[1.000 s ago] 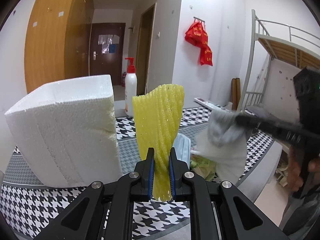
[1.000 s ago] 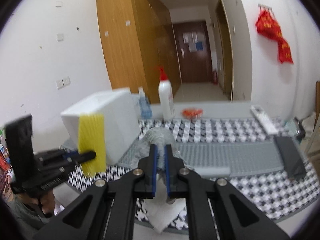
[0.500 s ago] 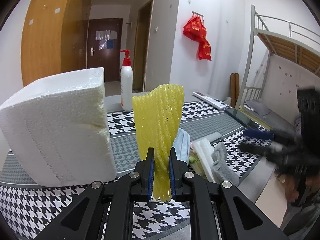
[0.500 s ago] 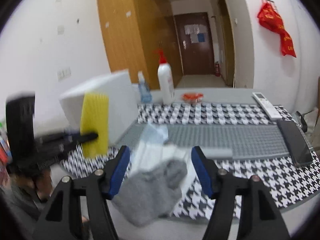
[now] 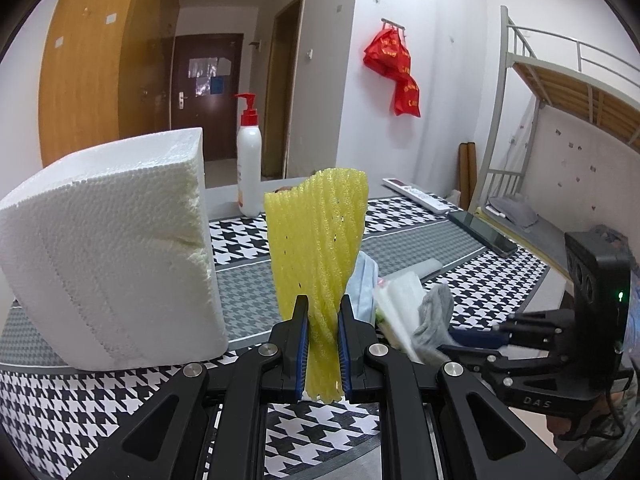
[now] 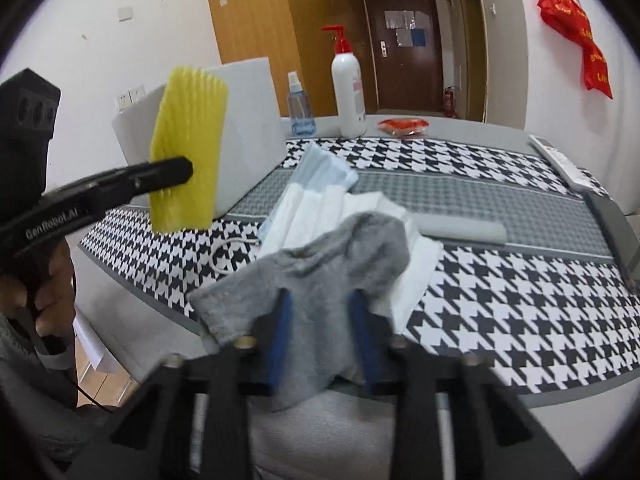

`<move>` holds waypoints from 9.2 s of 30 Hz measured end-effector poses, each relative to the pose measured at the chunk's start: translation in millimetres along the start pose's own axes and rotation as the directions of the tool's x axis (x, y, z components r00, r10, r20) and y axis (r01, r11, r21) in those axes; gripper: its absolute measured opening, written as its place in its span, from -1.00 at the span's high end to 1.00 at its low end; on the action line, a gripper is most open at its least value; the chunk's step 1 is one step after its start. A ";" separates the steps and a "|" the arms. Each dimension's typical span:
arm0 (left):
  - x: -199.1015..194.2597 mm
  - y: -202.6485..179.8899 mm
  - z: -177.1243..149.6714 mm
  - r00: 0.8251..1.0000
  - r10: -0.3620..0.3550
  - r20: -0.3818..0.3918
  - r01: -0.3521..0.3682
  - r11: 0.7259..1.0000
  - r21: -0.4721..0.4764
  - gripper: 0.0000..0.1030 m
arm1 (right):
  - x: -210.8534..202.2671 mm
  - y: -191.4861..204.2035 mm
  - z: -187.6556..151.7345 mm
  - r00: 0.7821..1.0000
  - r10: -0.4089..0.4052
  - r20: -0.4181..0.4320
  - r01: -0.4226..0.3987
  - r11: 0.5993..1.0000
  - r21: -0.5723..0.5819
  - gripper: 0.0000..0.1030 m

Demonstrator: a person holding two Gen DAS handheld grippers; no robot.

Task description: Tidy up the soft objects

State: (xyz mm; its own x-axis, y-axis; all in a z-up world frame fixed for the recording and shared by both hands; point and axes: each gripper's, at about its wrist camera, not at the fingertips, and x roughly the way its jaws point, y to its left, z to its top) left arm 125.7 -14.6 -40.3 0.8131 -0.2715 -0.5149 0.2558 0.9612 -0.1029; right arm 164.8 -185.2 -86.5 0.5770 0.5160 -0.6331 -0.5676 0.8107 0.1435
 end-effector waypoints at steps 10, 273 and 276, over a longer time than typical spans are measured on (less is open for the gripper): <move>-10.1 1.1 3.6 1.000 0.012 0.022 -0.012 1.000 -0.007 0.73 | -40.9 -1.0 18.6 0.993 0.026 0.117 -0.028 1.000 0.014 0.86; -71.2 7.4 9.7 0.899 0.320 0.298 -0.313 0.947 -0.073 -0.98 | -57.7 21.1 48.1 0.933 -0.188 0.306 0.201 0.980 -0.009 -0.99; -66.6 7.3 7.7 0.909 0.309 0.279 -0.301 0.951 -0.073 -0.98 | -56.0 20.3 46.2 0.935 -0.191 0.300 0.202 0.979 -0.005 -0.99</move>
State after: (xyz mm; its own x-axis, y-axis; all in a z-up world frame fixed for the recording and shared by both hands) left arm 77.5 10.1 -0.2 0.9642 0.0371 -0.2626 -0.0399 0.9992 -0.0054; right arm 148.1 -184.8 -13.1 0.8237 0.4103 -0.3914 -0.4424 0.8968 0.0090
